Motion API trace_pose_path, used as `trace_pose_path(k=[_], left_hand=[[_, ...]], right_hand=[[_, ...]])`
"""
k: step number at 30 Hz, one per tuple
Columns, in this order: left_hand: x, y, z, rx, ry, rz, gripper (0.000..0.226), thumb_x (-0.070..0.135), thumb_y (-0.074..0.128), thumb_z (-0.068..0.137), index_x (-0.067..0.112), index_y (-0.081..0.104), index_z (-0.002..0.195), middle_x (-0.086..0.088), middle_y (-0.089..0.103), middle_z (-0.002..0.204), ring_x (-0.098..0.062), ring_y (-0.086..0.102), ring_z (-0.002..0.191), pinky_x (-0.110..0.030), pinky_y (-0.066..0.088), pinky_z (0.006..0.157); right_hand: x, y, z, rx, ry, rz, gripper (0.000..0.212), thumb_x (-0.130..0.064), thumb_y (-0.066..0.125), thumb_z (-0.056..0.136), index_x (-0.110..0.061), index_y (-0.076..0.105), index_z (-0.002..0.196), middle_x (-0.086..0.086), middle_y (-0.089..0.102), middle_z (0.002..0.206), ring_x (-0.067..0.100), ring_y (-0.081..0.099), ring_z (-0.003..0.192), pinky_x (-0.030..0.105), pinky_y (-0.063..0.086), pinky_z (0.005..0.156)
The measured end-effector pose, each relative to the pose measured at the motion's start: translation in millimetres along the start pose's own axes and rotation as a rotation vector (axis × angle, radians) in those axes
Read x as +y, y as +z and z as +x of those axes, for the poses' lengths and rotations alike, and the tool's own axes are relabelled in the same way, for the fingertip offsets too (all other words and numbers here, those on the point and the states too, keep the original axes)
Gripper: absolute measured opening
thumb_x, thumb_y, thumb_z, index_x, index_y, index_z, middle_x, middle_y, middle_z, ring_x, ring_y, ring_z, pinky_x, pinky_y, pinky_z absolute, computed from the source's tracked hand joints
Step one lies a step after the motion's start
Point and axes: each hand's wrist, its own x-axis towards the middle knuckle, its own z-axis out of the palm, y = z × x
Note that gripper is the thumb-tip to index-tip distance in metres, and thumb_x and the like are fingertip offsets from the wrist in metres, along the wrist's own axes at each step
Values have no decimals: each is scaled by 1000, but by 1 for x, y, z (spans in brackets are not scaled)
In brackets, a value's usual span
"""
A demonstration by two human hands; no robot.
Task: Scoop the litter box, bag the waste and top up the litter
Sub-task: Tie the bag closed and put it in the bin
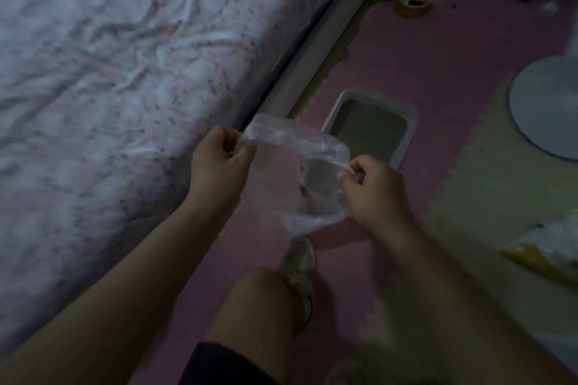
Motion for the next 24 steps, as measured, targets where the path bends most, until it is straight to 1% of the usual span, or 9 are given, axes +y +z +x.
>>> trace_pose_path(k=[2, 4, 7, 10, 14, 17, 19, 21, 24], left_hand=[[41, -27, -18, -27, 0, 18, 25, 30, 66, 91, 19, 50, 75, 2, 51, 69, -7, 46, 57, -24, 38, 50], [88, -54, -41, -38, 11, 31, 26, 28, 67, 90, 17, 48, 76, 4, 49, 68, -2, 43, 52, -21, 34, 48], [157, -104, -75, -43, 26, 44, 26, 32, 66, 90, 15, 49, 80, 1, 54, 71, -10, 49, 59, -28, 38, 51], [218, -161, -107, -57, 75, 90, 27, 36, 65, 88, 19, 48, 76, -5, 62, 83, -23, 61, 72, -36, 48, 62], [283, -230, -141, -86, 148, 137, 24, 34, 66, 86, 19, 50, 76, -5, 64, 80, -29, 63, 79, -40, 52, 69], [313, -267, -154, -144, 213, 108, 22, 38, 65, 83, 26, 49, 75, -7, 68, 73, -32, 66, 69, -49, 58, 67], [327, -280, -159, -176, 258, 72, 21, 33, 67, 87, 28, 50, 78, -5, 67, 74, -27, 67, 62, -45, 59, 62], [337, -287, -160, -194, 295, 27, 15, 26, 68, 90, 27, 53, 85, -2, 67, 79, -21, 67, 56, -39, 56, 55], [349, -295, -151, -209, 399, 92, 6, 30, 65, 93, 27, 65, 98, 6, 69, 92, -20, 69, 71, -36, 56, 65]], right_hand=[[-33, -37, -21, 17, 21, -7, 18, -21, 63, 94, -11, 59, 80, -5, 52, 63, 16, 48, 61, 25, 36, 52], [-65, -80, -44, 61, 31, -28, 17, -19, 62, 93, -12, 57, 78, -1, 56, 64, 19, 50, 60, 28, 39, 54], [-112, -153, -82, 163, 83, -101, 9, -19, 60, 91, -13, 62, 84, 11, 68, 79, 30, 61, 73, 37, 48, 64], [-157, -230, -127, 291, 96, -123, 8, -18, 59, 89, -12, 64, 88, 13, 70, 84, 31, 62, 78, 36, 46, 68], [-212, -309, -182, 303, 101, -129, 10, -18, 58, 92, -10, 61, 87, 10, 64, 81, 29, 57, 73, 33, 38, 61], [-247, -340, -205, 289, 74, -98, 10, -20, 57, 94, -14, 59, 86, 3, 59, 78, 20, 54, 67, 29, 37, 54], [-266, -350, -212, 310, 70, -7, 10, -23, 58, 96, -21, 58, 87, 0, 60, 83, 20, 58, 70, 28, 42, 55], [-283, -356, -215, 334, 76, 71, 8, -25, 57, 97, -25, 59, 89, 0, 62, 87, 23, 62, 74, 33, 50, 59], [-304, -358, -217, 359, 94, 100, 11, -21, 55, 98, -24, 66, 98, 0, 64, 85, 26, 64, 74, 39, 54, 63]])
